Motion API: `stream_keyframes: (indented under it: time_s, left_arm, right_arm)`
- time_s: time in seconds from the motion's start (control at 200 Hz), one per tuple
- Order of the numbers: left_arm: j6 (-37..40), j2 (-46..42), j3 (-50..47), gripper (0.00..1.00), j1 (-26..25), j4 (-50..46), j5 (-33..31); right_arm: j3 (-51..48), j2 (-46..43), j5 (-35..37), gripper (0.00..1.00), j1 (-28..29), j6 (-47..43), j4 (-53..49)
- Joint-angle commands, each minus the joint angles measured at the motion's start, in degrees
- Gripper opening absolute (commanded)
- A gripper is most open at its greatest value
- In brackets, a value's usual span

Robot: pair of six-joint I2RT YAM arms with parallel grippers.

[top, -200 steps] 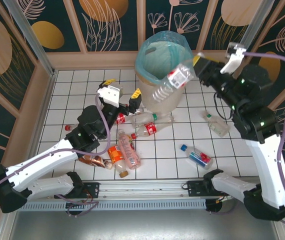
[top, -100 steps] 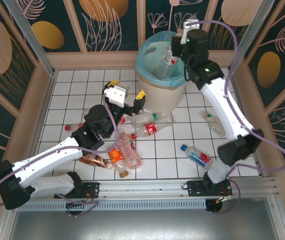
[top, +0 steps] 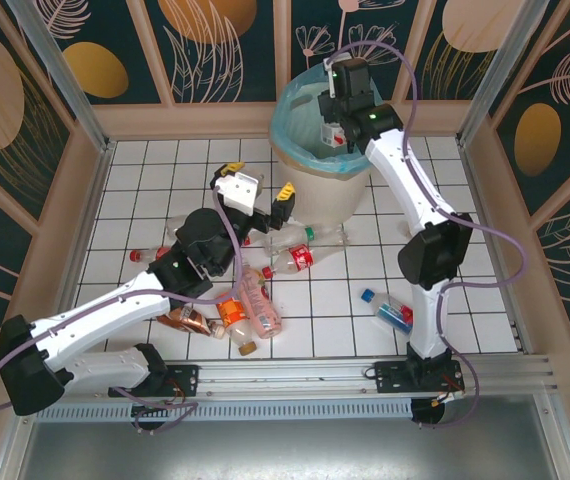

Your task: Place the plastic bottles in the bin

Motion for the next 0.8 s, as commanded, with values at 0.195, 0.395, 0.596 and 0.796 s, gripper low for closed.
stream_keyframes:
  time_s: [0.195, 0.395, 0.596, 0.796]
  left_arm:
    - [0.11, 0.59, -0.03, 0.96, 0.19, 0.96, -0.36]
    - [0.60, 1.12, 0.26, 0.96, 0.25, 0.73, -0.55]
    - [0.99, 2.10, 4.47, 0.97, 0.35, -4.42, -1.37]
    - [-7.66, -0.05, 9.54, 0.95, 0.42, -14.65, 0.04]
  right_arm:
    - [7.45, -0.74, 1.85, 0.54, 2.26, -1.10, -3.54]
    - [15.77, -3.62, 1.77, 0.52, 5.47, -0.22, -7.47]
    - [3.24, -16.67, -0.97, 0.52, 12.16, 3.48, -7.02]
    - [-31.43, -40.16, -9.78, 0.48, 18.27, 9.07, 8.11]
